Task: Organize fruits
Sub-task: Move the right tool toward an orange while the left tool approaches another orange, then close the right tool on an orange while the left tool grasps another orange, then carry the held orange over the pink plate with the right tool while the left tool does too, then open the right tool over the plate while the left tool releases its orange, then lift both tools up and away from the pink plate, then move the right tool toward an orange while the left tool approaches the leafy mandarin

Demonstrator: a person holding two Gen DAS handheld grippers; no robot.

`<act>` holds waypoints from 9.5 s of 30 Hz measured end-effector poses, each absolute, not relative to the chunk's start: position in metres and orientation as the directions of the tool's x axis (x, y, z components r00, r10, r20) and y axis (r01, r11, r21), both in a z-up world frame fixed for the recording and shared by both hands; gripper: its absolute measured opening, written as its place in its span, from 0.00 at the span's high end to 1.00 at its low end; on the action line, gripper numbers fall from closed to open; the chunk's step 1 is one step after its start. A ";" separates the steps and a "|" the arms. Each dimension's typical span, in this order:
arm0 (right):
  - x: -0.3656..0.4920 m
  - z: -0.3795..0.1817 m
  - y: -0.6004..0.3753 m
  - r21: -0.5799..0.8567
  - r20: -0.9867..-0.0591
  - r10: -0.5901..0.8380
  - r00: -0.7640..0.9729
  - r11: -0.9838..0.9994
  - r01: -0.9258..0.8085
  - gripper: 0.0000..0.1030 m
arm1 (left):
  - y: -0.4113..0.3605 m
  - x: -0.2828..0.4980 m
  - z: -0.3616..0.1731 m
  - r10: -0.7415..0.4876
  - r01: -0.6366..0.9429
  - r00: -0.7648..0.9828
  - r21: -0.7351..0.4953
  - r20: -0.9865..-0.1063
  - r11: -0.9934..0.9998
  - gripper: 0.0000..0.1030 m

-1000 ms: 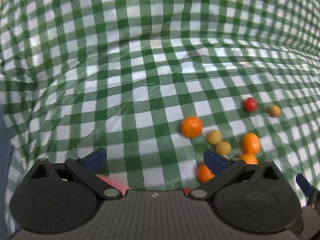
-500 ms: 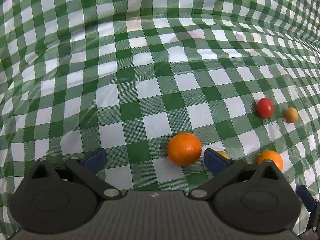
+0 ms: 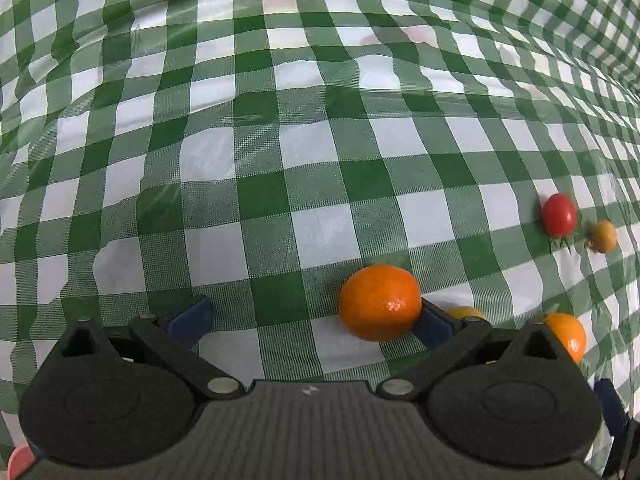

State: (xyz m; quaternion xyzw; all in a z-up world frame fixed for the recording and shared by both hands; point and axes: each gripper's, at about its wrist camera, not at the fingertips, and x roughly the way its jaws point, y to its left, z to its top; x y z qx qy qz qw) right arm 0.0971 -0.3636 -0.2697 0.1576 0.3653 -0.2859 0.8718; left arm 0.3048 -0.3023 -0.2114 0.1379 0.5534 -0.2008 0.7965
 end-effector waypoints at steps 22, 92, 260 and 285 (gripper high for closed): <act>0.099 -0.269 -0.363 0.053 -0.720 -0.368 0.589 0.816 0.575 0.01 | -0.315 0.291 -0.206 -0.142 0.567 0.367 0.100 -0.919 0.818 0.00; -0.160 -0.015 -0.147 0.105 -0.519 -0.040 0.854 0.988 0.109 0.61 | 0.035 -0.071 -0.003 -0.253 0.369 0.690 0.030 -0.678 0.929 0.59; -0.187 0.015 -0.158 0.174 -0.422 -0.085 0.902 0.969 0.173 0.01 | 0.016 -0.098 0.044 -0.113 0.217 0.793 0.105 -0.598 0.971 0.00; -0.059 -0.120 -0.336 0.212 -0.614 -0.297 0.731 0.830 0.516 0.01 | -0.189 0.075 -0.076 -0.171 0.505 0.550 0.163 -0.818 0.847 0.00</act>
